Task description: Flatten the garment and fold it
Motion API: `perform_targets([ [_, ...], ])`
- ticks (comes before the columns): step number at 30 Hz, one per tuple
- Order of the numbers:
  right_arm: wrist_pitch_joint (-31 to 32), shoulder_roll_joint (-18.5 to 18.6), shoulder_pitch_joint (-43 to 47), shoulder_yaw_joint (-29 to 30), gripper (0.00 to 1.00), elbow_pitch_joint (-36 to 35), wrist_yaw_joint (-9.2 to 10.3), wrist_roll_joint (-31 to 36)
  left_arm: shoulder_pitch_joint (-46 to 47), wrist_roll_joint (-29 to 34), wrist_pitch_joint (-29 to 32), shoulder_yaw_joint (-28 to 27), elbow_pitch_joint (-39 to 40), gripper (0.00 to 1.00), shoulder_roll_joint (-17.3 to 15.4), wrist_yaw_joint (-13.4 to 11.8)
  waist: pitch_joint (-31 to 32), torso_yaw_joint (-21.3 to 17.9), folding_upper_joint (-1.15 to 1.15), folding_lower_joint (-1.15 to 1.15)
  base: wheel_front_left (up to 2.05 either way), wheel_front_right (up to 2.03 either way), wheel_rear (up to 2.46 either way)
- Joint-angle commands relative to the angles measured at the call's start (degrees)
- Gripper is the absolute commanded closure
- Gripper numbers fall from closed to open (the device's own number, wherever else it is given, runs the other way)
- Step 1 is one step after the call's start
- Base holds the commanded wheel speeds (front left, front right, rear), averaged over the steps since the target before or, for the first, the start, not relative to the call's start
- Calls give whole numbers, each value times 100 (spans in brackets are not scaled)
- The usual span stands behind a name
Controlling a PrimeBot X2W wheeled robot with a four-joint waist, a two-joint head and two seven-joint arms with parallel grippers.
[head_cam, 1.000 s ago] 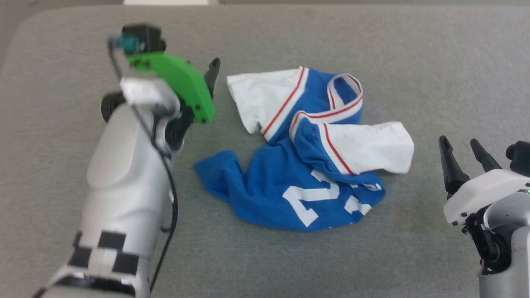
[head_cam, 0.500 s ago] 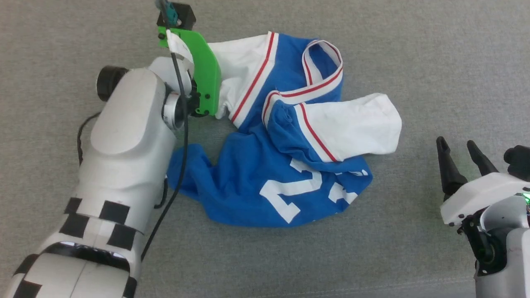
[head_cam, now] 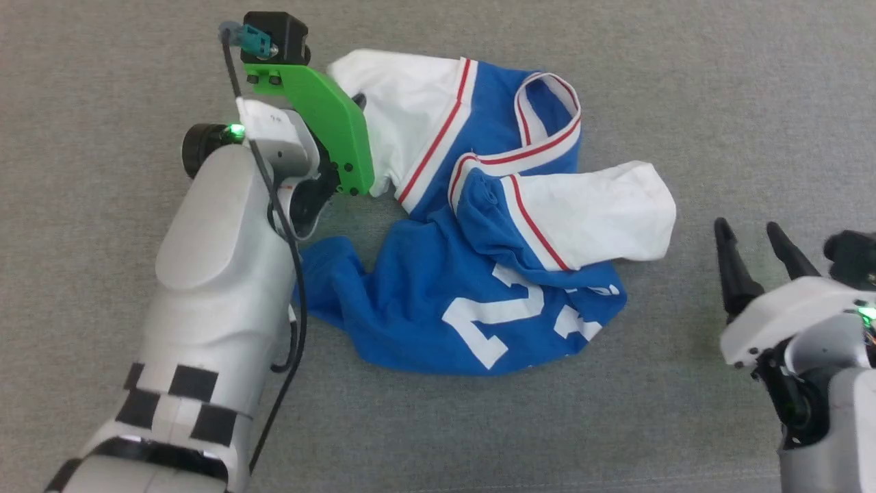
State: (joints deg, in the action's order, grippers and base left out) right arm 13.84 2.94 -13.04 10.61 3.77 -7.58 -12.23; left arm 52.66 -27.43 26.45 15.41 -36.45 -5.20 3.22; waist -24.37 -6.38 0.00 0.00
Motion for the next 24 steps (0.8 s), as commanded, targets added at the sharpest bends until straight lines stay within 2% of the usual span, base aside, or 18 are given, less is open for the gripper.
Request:
perform_targets([
  [1, 89, -6, -141, -122, 0, -83, 9, 107, -163, -66, -157, -28, 157, 100, 49, -11, 148, 136, 0, 0, 0, 0, 0],
  [8, 1094, -6, -565, -838, 0, -402, 9, 774, -825, -293, -581, -10, 1064, 100, 146, -75, 223, 395, 0, 0, 0, 0, 0],
  [15, 2489, -4, -1076, -843, 0, -46, 9, 1749, -1224, -387, -510, 257, 1791, 100, 186, -141, 32, 720, 0, 0, 0, 0, 0],
  [19, 2868, -3, -1160, -836, 0, 259, 9, 1899, -1280, -417, -439, 396, 1967, 100, 195, -128, -84, 826, 0, 0, 0, 0, 0],
  [24, 3249, -4, -1121, -931, 0, 587, 9, 1634, -1309, -440, -434, 500, 2053, 100, 202, -133, -168, 891, 0, 0, 0, 0, 0],
])
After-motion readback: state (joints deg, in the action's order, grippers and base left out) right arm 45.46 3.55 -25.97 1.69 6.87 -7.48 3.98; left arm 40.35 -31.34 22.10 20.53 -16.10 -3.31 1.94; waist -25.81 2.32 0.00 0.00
